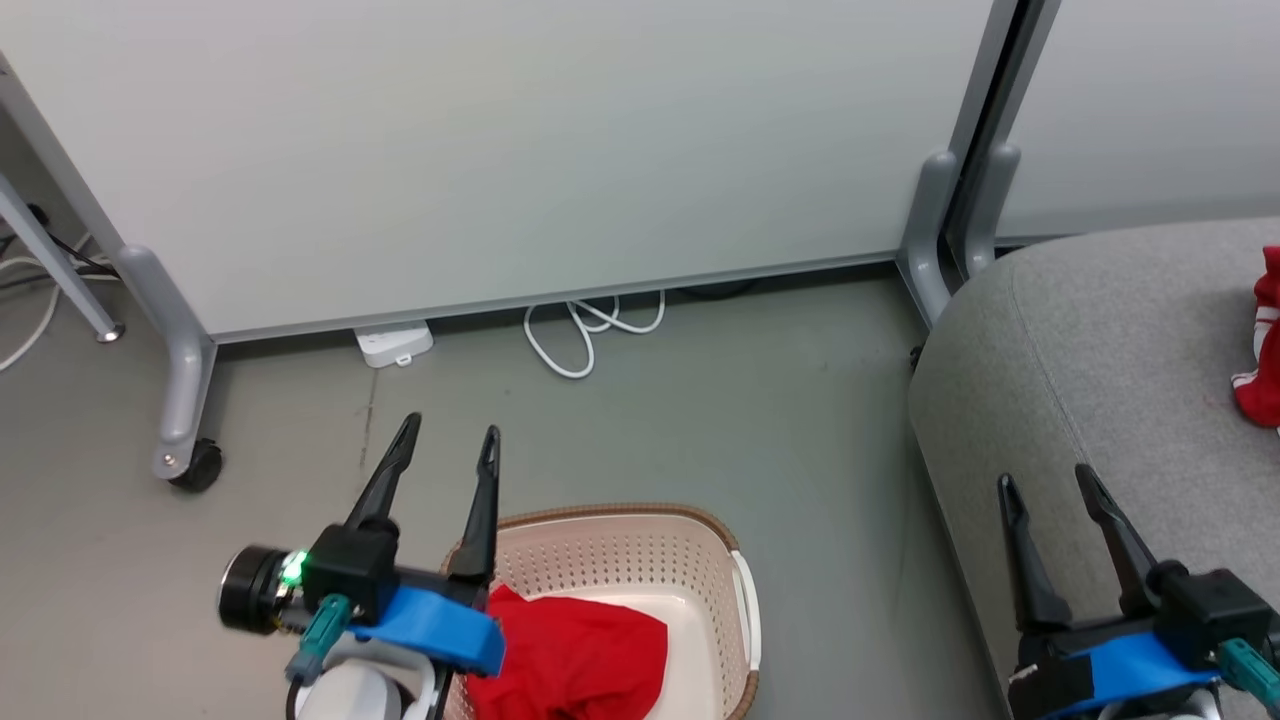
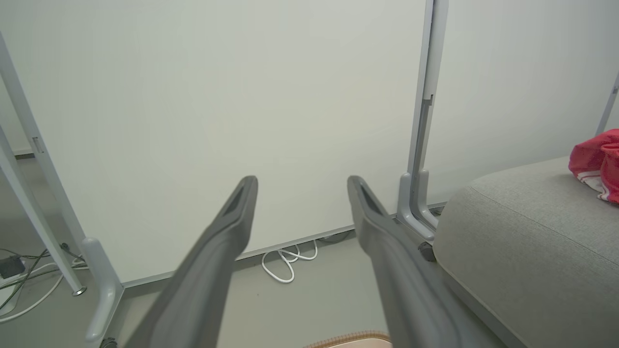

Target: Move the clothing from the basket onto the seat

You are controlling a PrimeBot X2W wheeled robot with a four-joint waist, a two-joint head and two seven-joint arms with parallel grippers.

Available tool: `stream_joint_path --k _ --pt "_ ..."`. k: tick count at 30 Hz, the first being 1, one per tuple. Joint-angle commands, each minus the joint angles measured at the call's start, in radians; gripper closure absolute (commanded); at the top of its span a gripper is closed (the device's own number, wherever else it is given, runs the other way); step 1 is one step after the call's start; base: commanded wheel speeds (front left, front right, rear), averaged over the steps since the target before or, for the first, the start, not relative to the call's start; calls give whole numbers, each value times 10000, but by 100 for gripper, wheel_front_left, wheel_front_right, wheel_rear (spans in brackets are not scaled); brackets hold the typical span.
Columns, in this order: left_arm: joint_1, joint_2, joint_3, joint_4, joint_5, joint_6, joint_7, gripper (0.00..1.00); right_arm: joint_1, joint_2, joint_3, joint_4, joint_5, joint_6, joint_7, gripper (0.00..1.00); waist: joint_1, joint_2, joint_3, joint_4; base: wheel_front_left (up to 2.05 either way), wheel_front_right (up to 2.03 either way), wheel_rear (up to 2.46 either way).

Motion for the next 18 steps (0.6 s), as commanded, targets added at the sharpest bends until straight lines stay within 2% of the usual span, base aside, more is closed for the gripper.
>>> stream_joint_path --k 1,4,18 --pt "-281 54 -87 112 78 -67 -23 0 -206 -41 45 -36 87 1 0 0 0 -1 165 -103 0 0 0" --pt "-845 206 -494 541 128 -78 -24 0 -498 -74 167 -87 119 1 2 0 0 -1 550 -284 0 0 0" --pt "-3982 1258 -3799 3562 -536 -60 -24 0 -2187 -137 506 -494 427 1 2 0 0 -1 3084 -1189 0 0 0"
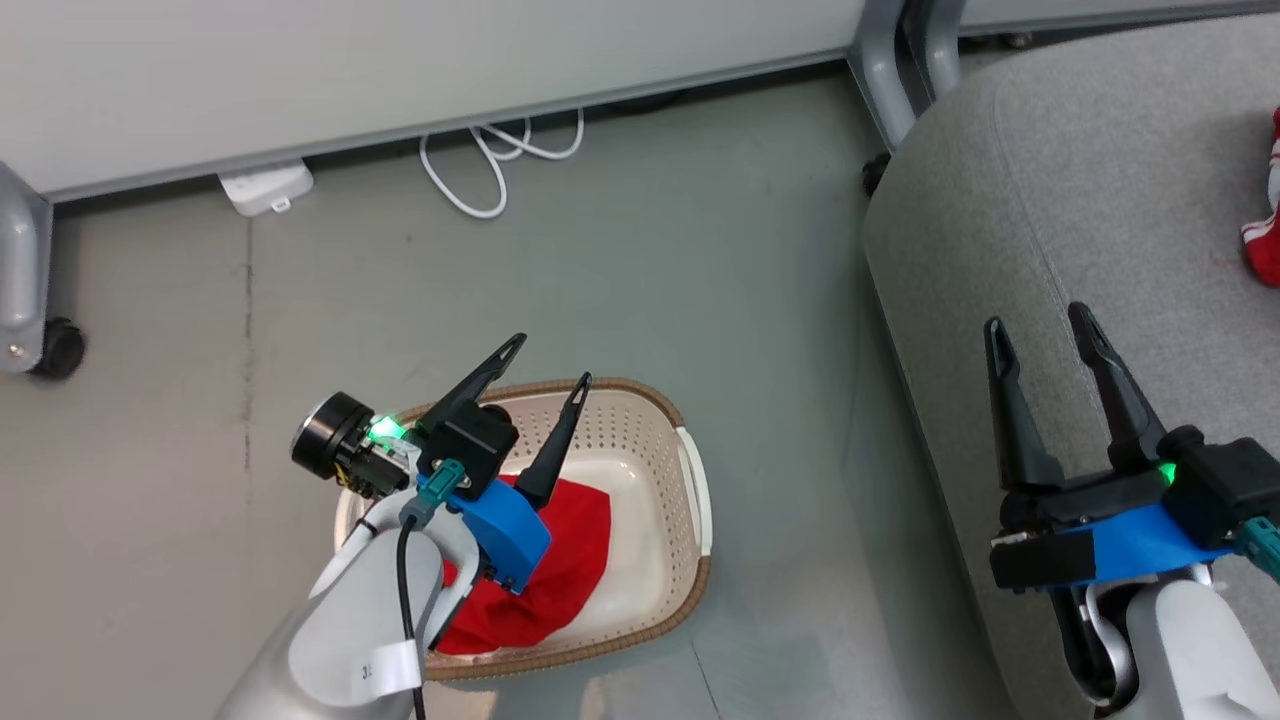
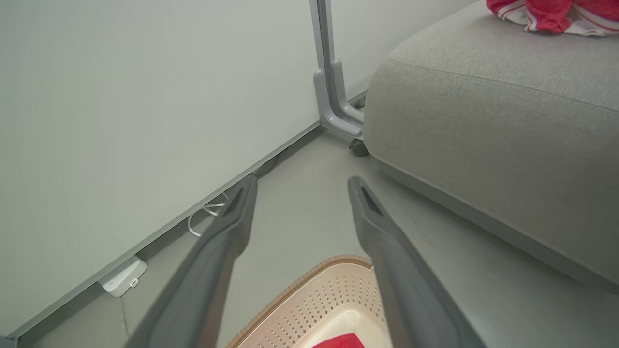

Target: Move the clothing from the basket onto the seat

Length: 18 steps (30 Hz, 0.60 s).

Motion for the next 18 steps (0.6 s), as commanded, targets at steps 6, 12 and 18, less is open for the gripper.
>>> stream_joint_path --k 6,12,18 --pt "-1314 390 -1343 1281 -243 -5 -26 0 -972 -27 200 -186 145 1 0 0 -2 0 1627 -717 0 0 0" --pt "-2295 595 -2747 2402 -528 -6 -26 0 -1622 2 343 -307 238 1 2 0 -2 0 2576 -1018 0 0 0" --pt "-3138 699 -4121 3653 -829 -6 -11 0 -2157 15 521 -432 307 1 0 0 -2 0 3452 -1283 0 0 0"
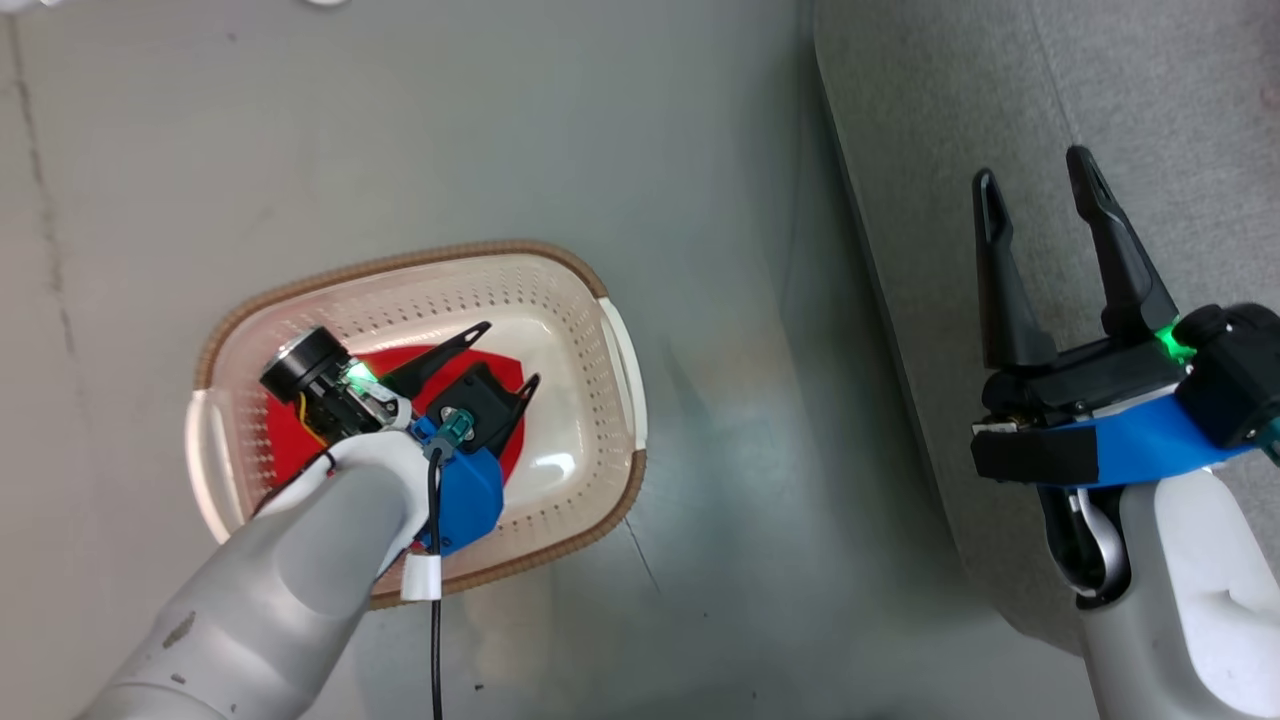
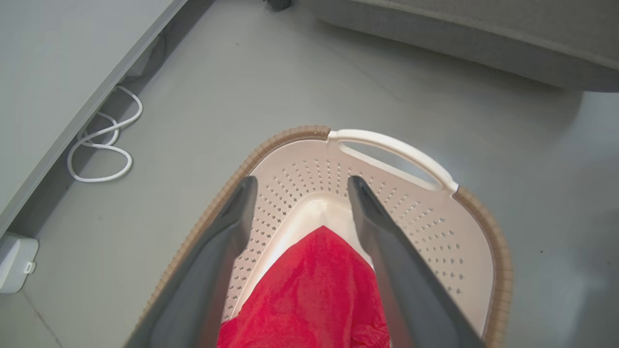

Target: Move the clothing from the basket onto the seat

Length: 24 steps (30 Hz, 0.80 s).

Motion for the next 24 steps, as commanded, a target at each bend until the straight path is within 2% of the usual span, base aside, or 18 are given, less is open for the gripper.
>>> stream_joint_path --k 1,7,13,24 --pt "-321 45 -273 255 -70 -6 25 0 -238 23 46 -66 76 1 -2 0 -2 0 520 -272 0 0 0" --pt "-944 137 -1573 1287 -513 -5 344 0 -727 23 191 -215 122 1 0 0 -2 0 1310 -531 0 0 0" --pt "-1432 337 -2686 1947 -948 -5 1094 0 -1145 10 273 -373 178 1 0 0 -2 0 2075 -732 0 0 0" --pt "-2085 584 -3270 2411 -1161 -5 3498 0 -1560 -129 292 -690 139 1 -2 0 -2 0 3282 -797 0 0 0"
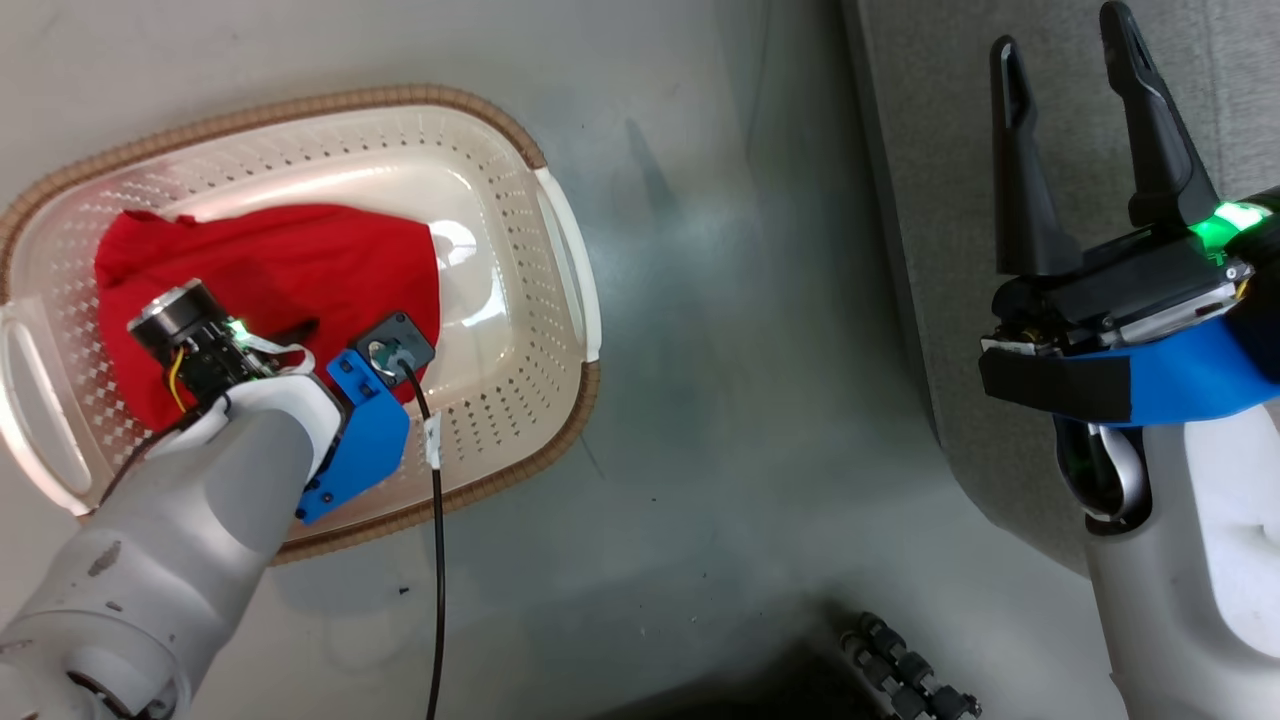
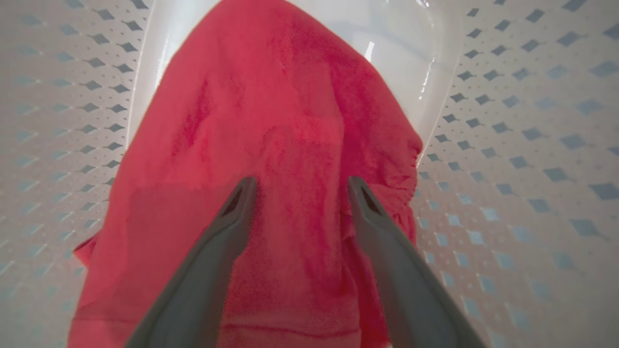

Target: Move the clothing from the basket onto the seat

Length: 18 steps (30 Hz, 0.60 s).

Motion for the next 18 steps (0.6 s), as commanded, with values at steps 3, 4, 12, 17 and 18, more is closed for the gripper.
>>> stream_joint_path --k 3,4,12,17,18 --pt "-363 191 -51 -29 76 -3 571 0 -299 -86 -36 -169 79 1 -1 0 -2 0 502 -68 0 0 0" --pt "-400 226 -56 -29 36 -3 724 0 -316 -89 -45 -223 86 1 -1 0 -2 0 598 -81 0 0 0" --pt "-833 450 -67 -226 123 -4 1166 0 -454 -86 -144 -542 73 1 -1 0 -2 0 1246 -164 0 0 0" --pt "-1000 466 -67 -188 227 -4 1241 0 -509 -41 -192 -640 51 1 -1 0 -2 0 1472 -193 0 0 0" --pt "-1021 460 -69 -171 249 -4 1243 0 -498 -36 -205 -664 43 1 -1 0 -2 0 1508 -197 0 0 0"
